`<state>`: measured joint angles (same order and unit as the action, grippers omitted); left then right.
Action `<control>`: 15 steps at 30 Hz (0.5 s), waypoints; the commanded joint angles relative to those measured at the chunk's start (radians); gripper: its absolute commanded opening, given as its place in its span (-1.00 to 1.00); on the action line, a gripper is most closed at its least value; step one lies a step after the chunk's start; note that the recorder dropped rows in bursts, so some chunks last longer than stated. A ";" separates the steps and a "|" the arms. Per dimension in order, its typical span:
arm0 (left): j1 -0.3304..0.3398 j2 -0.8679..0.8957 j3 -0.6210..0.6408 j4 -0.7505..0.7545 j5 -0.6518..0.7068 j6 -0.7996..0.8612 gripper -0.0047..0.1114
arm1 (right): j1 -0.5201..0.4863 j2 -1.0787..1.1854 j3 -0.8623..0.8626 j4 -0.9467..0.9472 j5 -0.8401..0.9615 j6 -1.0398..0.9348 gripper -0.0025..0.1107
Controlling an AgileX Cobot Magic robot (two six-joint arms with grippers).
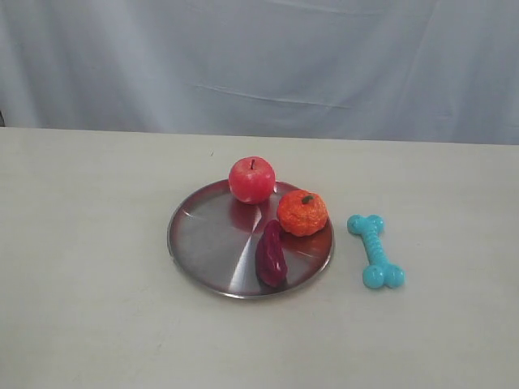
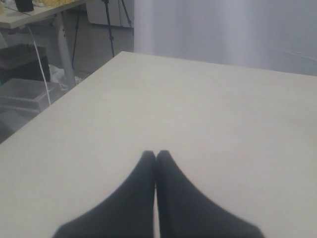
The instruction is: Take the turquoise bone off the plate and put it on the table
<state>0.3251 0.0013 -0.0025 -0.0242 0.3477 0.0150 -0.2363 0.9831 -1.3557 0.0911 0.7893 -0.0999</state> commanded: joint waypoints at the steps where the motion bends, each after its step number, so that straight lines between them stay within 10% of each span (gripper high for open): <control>1: 0.002 -0.001 0.003 -0.001 -0.005 -0.004 -0.92 | -0.001 -0.206 0.068 -0.006 -0.048 0.010 -0.96; 15: 0.002 -0.001 0.003 -0.001 -0.005 -0.004 -0.92 | -0.001 -0.774 0.488 0.038 -0.188 0.034 -0.96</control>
<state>0.3251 0.0013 -0.0025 -0.0242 0.3477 0.0150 -0.2363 0.2764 -0.9086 0.1217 0.6045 -0.0719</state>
